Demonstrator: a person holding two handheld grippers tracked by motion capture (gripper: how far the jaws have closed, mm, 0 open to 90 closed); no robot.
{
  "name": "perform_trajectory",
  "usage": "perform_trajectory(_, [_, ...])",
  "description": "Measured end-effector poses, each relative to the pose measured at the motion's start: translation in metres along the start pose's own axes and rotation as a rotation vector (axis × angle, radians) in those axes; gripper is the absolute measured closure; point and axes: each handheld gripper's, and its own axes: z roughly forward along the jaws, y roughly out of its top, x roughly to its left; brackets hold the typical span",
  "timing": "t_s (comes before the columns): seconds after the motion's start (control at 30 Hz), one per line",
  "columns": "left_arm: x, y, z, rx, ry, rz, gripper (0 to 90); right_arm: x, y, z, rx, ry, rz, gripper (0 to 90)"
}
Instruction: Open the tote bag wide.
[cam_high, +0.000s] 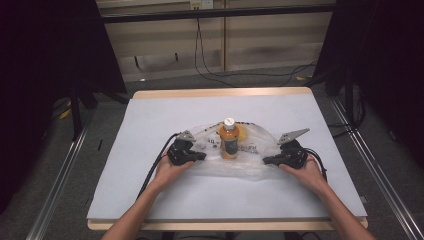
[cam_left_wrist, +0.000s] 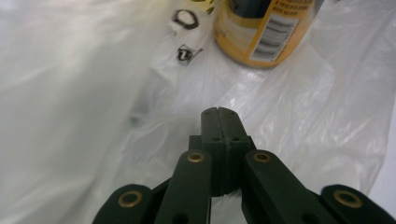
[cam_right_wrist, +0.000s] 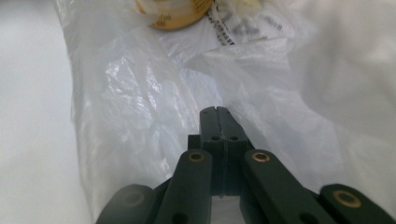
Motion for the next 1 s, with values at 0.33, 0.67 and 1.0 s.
perform_trajectory(0.33, [-0.012, 0.008, -0.004, -0.011, 0.003, 0.022, 90.0, 0.008, 0.013, -0.005, -0.051, -0.007, -0.017, 90.0])
perform_trajectory(0.67, [-0.050, 0.038, 0.009, -0.049, -0.082, 0.112, 90.0, 0.006, 0.068, -0.018, -0.149, 0.013, -0.040, 90.0])
perform_trajectory(1.0, [-0.058, 0.034, 0.023, -0.002, -0.101, 0.130, 90.0, -0.005, 0.121, 0.010, -0.008, 0.038, -0.066, 90.0])
